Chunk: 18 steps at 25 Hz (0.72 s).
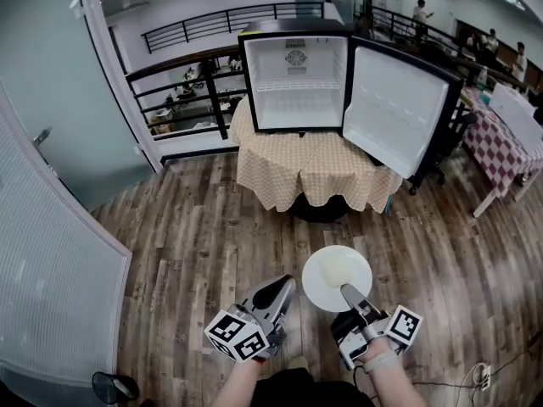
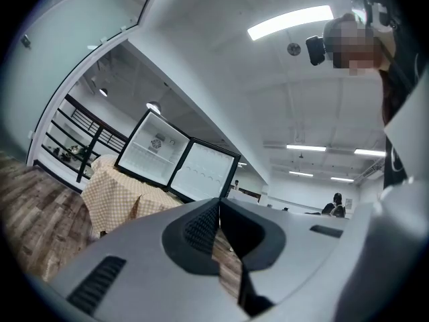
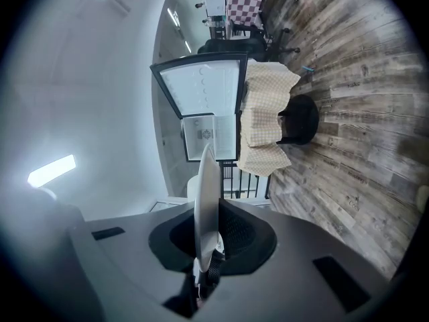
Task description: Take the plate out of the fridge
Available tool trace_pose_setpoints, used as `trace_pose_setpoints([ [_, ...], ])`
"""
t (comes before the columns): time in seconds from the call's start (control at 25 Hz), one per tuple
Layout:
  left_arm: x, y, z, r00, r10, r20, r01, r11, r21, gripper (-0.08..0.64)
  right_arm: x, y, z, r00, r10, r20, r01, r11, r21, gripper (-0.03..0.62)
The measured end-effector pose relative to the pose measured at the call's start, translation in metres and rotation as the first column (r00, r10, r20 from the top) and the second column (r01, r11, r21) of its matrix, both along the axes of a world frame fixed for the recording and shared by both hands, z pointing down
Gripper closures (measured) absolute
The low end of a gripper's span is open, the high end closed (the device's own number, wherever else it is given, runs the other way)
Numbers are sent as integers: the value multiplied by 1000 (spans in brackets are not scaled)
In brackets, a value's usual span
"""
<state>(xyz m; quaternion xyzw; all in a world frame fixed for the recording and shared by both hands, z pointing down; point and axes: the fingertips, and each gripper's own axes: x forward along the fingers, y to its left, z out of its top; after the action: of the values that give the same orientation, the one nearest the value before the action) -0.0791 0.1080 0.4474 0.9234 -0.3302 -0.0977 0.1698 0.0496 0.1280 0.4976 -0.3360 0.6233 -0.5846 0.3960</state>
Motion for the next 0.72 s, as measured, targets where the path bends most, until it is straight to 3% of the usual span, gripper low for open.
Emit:
trace_pose_setpoints([
  [0.72,38,80,-7,1000,-6,9,7,1000,-20,551,30,78,-7,1000,-27,1,27,1000,-13,548],
])
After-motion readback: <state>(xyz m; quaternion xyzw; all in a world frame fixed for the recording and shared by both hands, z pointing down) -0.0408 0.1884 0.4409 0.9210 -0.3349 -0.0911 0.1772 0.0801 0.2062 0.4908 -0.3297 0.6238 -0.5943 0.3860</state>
